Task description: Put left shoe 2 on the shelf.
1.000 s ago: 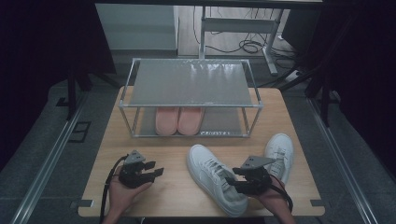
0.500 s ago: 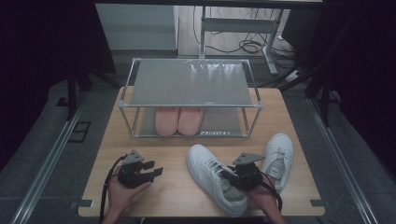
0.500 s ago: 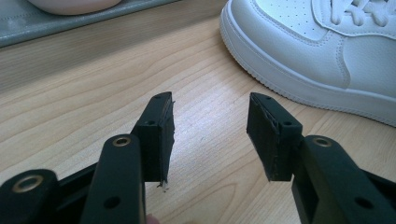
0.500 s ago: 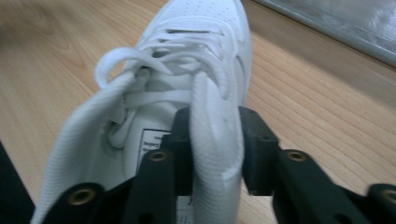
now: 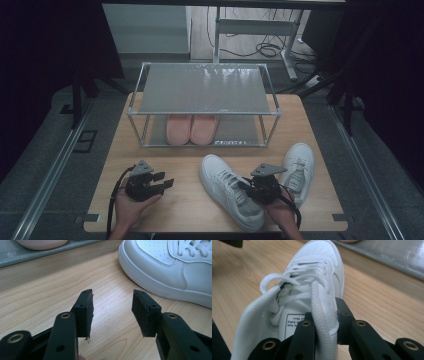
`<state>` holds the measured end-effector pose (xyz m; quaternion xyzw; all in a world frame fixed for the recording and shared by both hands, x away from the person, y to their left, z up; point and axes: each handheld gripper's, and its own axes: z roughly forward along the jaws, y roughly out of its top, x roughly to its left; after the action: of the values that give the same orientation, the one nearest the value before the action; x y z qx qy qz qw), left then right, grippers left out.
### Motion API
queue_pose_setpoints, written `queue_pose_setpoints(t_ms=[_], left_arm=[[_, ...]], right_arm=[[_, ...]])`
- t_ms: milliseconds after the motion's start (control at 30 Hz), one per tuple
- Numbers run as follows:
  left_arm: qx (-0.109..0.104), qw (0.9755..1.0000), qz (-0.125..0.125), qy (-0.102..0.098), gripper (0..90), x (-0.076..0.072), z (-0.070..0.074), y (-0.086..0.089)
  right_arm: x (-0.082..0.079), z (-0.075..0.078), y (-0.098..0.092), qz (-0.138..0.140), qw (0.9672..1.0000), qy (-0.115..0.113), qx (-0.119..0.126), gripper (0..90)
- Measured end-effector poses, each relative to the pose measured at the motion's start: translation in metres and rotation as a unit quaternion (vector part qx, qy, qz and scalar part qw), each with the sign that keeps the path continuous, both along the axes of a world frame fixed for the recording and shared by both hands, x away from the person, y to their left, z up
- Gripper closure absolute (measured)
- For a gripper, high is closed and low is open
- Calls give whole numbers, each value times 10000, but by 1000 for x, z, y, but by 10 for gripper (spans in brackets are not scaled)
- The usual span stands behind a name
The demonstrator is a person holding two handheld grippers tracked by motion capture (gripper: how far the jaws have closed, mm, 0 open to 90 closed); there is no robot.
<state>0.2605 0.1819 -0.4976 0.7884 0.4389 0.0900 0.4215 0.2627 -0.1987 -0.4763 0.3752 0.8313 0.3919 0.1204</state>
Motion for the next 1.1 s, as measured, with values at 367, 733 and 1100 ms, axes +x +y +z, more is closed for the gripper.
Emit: queue_pose_setpoints(t_ms=[367,733,1100], left_arm=[[-21,10000,19,-28,527,0,1,2],[-30,10000,33,-62,529,-1,3,4],[-42,10000,43,-62,530,-1,4,4]], right_arm=[[-3,5,4,-71,9993,-145,343,810],[-5,10,5,-25,9986,-204,489,814],[-9,29,-1,-49,9956,-440,821,813]])
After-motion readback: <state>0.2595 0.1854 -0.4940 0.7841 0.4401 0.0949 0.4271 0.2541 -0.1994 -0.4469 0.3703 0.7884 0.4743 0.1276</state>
